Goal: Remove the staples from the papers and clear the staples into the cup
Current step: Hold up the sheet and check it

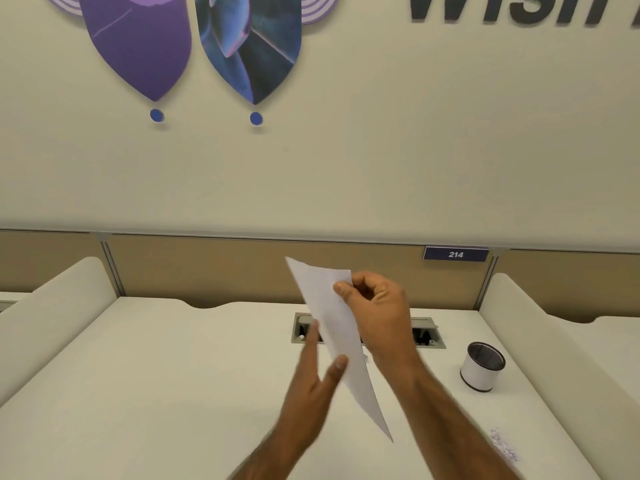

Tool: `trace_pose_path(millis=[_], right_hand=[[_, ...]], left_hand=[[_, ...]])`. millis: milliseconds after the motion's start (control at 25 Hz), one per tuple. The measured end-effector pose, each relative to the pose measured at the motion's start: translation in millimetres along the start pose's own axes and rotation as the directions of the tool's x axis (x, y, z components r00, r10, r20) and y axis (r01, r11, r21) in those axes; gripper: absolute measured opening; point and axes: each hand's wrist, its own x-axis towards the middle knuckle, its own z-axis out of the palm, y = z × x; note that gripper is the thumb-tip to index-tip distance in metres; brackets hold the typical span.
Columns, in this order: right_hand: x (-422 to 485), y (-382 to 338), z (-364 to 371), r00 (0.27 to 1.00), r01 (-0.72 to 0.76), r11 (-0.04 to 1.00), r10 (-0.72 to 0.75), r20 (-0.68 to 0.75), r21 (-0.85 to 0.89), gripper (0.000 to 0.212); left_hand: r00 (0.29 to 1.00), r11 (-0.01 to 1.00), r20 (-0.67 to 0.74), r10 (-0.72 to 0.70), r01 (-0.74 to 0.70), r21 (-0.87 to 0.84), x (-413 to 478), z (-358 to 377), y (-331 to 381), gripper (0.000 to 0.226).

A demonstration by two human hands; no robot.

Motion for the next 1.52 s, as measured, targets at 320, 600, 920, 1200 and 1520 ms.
trace_pose_path(millis=[320,600,920,1200,1520], right_hand=[[1,-5,-42,0.937,-0.312,0.892,0.233,0.261,0.326,0.022],[2,6,-50,0.931,-0.35,0.872,0.284,0.227,0.342,0.012],[1,12,-48,0.948,-0.318,0.868,0.285,0.142,0.382,0.011],[4,16,-49,0.956,-0.288,0.868,0.285,0.069,0.405,0.015],[3,14,-51,0.959,-0.283,0.902,0.27,0.086,0.326,0.013]], left_hand=[[0.975,0.909,-0.095,-0.2,0.148,-0.39,-23,-173,6,0.083],[0.97,0.892,-0.021,-0.241,0.213,-0.399,-25,-171,0,0.048],[0.972,0.901,-0.047,-0.232,0.197,-0.388,-25,-169,-1,0.061],[0.972,0.899,-0.039,-0.232,0.198,-0.391,-27,-163,8,0.038],[0.967,0.898,-0.057,-0.246,0.206,-0.389,-26,-160,10,0.038]])
